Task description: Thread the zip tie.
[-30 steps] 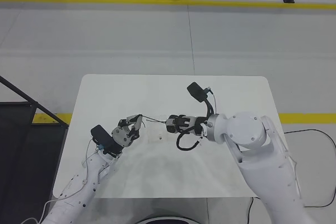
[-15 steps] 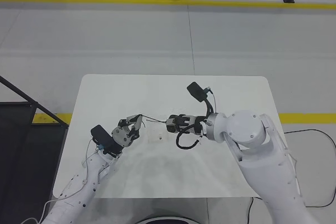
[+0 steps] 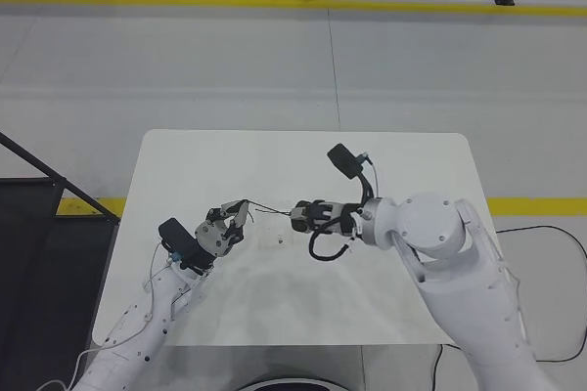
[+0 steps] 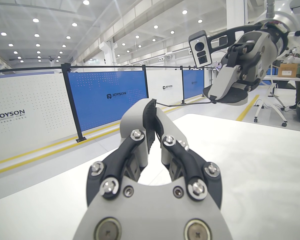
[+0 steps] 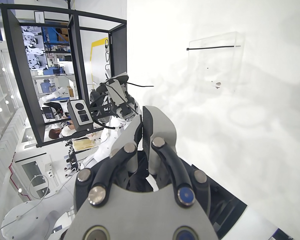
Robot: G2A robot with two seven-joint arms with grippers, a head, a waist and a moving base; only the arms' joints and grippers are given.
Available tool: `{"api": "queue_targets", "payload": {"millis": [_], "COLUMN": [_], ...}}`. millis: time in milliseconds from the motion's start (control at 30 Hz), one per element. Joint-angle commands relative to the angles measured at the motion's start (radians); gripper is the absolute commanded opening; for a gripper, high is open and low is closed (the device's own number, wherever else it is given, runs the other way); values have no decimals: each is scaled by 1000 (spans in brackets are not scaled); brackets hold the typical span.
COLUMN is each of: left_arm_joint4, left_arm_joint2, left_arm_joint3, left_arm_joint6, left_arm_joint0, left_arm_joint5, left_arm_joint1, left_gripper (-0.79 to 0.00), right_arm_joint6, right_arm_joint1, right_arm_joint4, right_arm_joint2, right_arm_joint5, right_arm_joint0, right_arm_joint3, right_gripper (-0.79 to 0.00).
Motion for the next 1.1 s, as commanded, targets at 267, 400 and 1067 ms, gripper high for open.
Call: {"api": "queue_targets", "payload": {"millis": [267,400,1067], "left_arm_joint4": [0,0,0], "left_arm_joint2": [0,0,0], "left_arm_joint3": [0,0,0], "left_arm_joint6": [0,0,0], "left_arm_joint0": [0,0,0], "left_arm_joint5": [0,0,0], "left_arm_joint1": [0,0,0], "left_gripper": [-785,-785,-785], "right_arm_joint6": [-8,-8,-8], "right_arm_joint1": [5,5,5], "right_arm_joint4": [34,34,34], "right_arm_joint2": [17,17,17], "right_arm_joint5": [3,3,3], "right_arm_joint0": [-5,-5,-5], "right_arm_joint3": [-5,-5,-5], "right_gripper": [-785,-785,-785]}}
